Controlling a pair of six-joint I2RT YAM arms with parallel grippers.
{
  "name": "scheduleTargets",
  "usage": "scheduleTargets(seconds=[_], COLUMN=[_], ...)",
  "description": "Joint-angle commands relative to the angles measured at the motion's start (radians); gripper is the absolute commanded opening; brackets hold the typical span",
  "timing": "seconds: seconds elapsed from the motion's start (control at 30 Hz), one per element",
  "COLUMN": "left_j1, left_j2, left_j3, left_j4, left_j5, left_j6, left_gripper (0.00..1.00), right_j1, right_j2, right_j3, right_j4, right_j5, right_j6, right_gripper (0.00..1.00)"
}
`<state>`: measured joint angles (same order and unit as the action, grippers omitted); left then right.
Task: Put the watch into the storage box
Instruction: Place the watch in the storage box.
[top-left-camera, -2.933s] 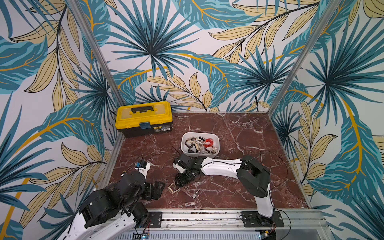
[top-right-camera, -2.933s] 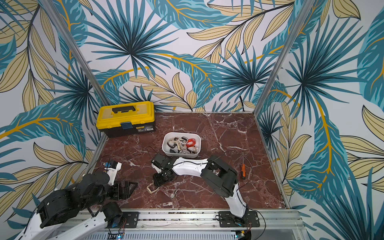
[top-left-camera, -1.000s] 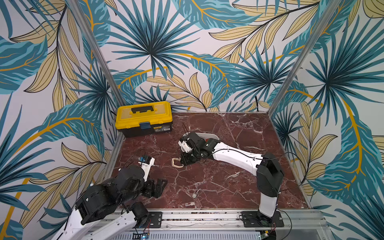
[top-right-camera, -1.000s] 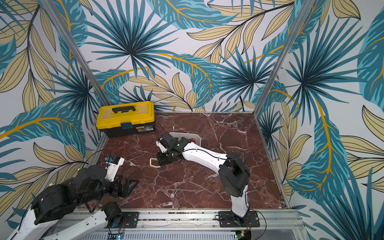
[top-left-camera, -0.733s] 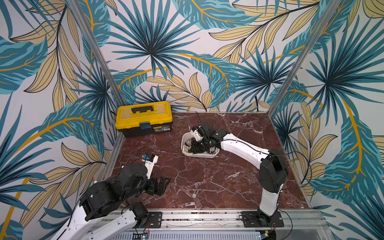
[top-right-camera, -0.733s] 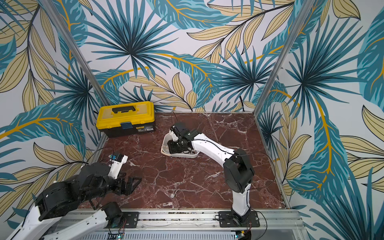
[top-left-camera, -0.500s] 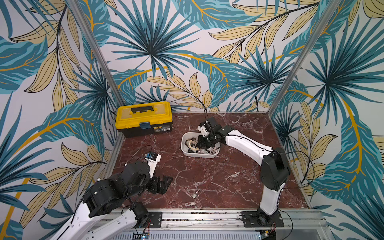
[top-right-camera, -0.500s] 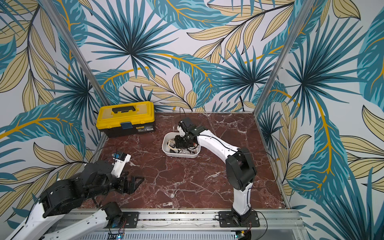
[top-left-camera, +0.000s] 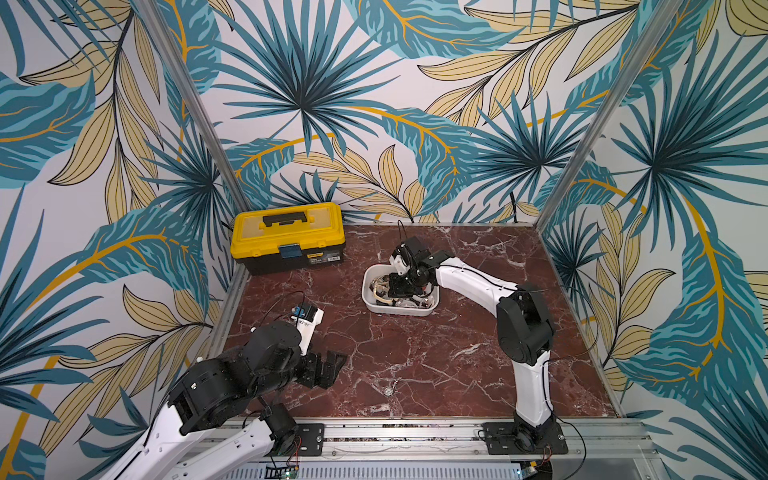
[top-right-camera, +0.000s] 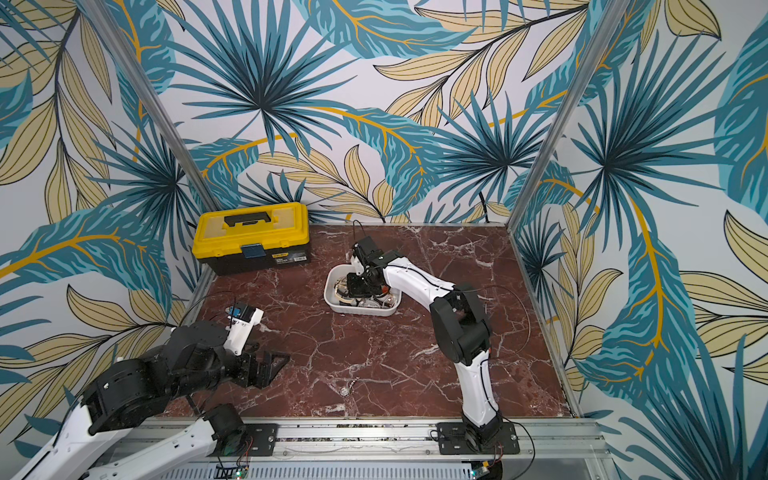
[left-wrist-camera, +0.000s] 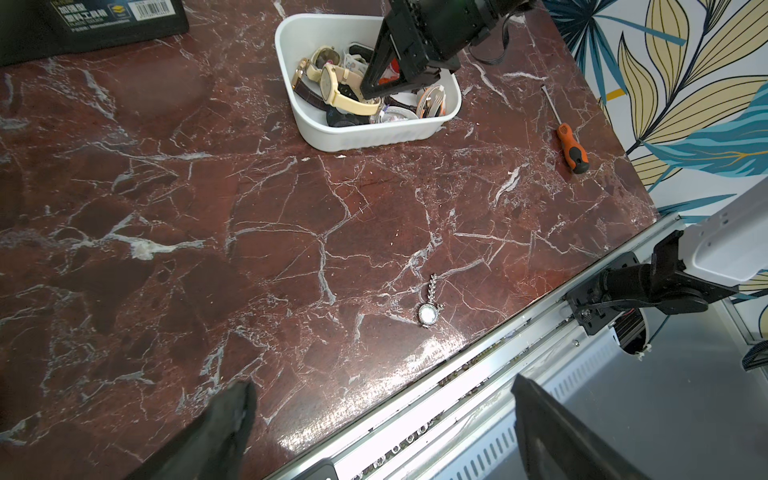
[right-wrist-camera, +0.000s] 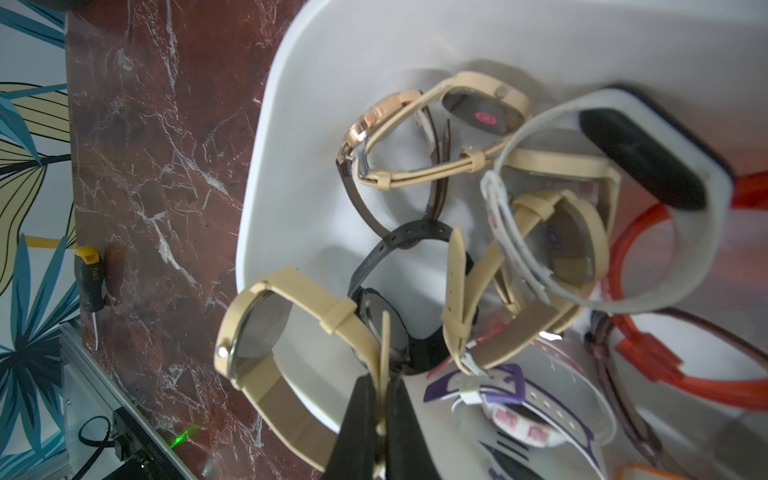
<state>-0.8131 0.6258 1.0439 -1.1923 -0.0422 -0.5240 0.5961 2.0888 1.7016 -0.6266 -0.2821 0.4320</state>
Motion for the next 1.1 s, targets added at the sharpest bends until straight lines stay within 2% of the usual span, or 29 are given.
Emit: scheduleTargets(seconds=[0.0, 0.67, 0.73, 0.9, 1.07], left_j1=[-0.003, -0.003, -0.003, -0.003, -0.003], left_j2=[-0.010, 0.000, 0.001, 0.002, 0.002], left_j3=[-0.031, -0.045, -0.047, -0.048, -0.048], left_j4=[0.016, 0.023, 0.024, 0.025, 0.025], left_j5=[-0.008, -0.008, -0.008, -0.009, -0.010], left_j6=[0.005, 0.015, 0.015, 0.013, 0.013], left_gripper=[1.00, 1.00, 1.00, 1.00, 1.00], right_j1=[-0.002, 0.010, 0.014, 0.015, 0.015], right_j2=[0.039, 0.128, 0.131, 0.126, 0.104], right_j3=[0.036, 0.100, 0.105, 0.104, 0.088], right_j4=[-0.008, 0.019, 0.016, 0.007, 0.010], right_j5=[-0.009, -0.002, -0.001, 0.012, 0.022], right_j6=[-0.013, 0.019, 0.017, 0.013, 0.013], right_gripper=[0.00, 0.01, 0.05, 0.23, 0.30])
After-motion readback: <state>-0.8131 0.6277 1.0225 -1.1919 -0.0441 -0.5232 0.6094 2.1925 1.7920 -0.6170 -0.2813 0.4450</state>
